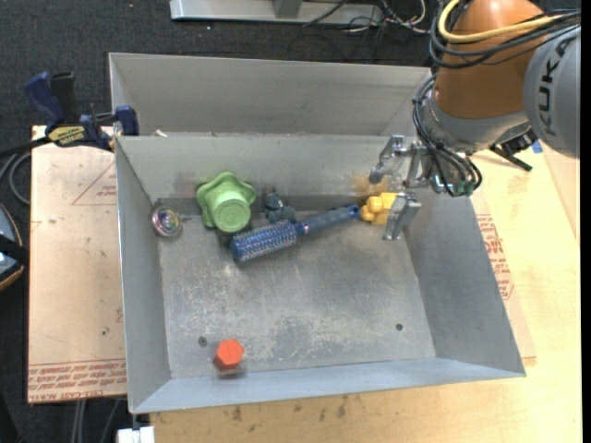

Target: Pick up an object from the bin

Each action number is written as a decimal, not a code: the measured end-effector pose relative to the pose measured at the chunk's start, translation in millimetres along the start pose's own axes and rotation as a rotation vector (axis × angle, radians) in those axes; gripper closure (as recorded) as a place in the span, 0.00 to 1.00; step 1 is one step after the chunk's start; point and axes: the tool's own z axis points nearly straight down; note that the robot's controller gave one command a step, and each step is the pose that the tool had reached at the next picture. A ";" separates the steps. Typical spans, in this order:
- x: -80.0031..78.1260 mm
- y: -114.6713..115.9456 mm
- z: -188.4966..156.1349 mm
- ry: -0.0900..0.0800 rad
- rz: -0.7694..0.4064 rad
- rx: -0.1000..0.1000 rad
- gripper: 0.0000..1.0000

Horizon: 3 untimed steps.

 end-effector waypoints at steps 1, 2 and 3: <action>7.2 -12.0 114.0 0.000 -0.005 0.000 0.00; 62.0 79.7 82.6 -0.006 0.193 -0.003 0.00; 1.7 172.4 131.5 -0.027 0.194 -0.006 0.00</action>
Offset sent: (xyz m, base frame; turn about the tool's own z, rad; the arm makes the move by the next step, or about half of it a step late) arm -0.0063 -0.0123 -0.1085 -0.0068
